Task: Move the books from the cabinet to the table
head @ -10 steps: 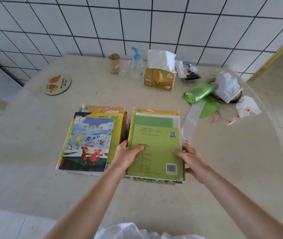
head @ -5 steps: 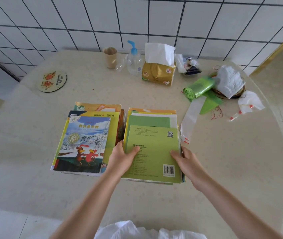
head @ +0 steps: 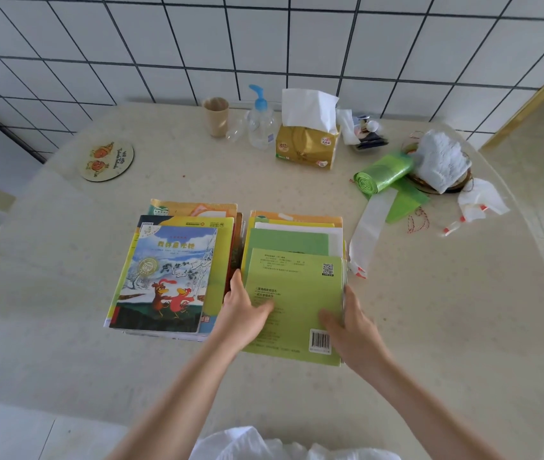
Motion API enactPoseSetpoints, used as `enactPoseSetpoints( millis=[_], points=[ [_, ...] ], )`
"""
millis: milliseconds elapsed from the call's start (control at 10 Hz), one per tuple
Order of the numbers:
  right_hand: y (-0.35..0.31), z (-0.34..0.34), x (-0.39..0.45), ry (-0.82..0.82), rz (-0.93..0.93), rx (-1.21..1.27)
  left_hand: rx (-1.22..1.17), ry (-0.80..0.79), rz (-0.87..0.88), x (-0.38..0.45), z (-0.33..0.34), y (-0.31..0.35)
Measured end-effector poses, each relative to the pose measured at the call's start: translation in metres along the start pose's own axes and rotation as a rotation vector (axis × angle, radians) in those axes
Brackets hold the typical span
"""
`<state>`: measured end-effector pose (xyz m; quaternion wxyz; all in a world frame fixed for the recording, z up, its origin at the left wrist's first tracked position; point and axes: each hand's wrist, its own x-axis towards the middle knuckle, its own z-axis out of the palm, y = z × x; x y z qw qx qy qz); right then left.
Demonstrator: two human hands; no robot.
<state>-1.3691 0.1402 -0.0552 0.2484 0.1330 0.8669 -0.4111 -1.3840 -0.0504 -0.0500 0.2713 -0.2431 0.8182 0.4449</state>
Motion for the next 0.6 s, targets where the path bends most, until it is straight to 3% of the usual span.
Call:
enactPoseSetpoints(
  millis=[100,300,600],
  points=[
    [0.0,0.001,-0.002,0.004,0.013,-0.145,0.068,0.042,0.032,-0.004,0.005,0.001],
    [0.0,0.0,-0.006,0.038,0.015,-0.015,0.149,0.007,0.051,-0.007,0.005,-0.002],
    [0.041,-0.013,-0.048,0.139,0.004,-0.028,0.269,0.166,0.224,-0.046,0.022,0.01]
  ],
)
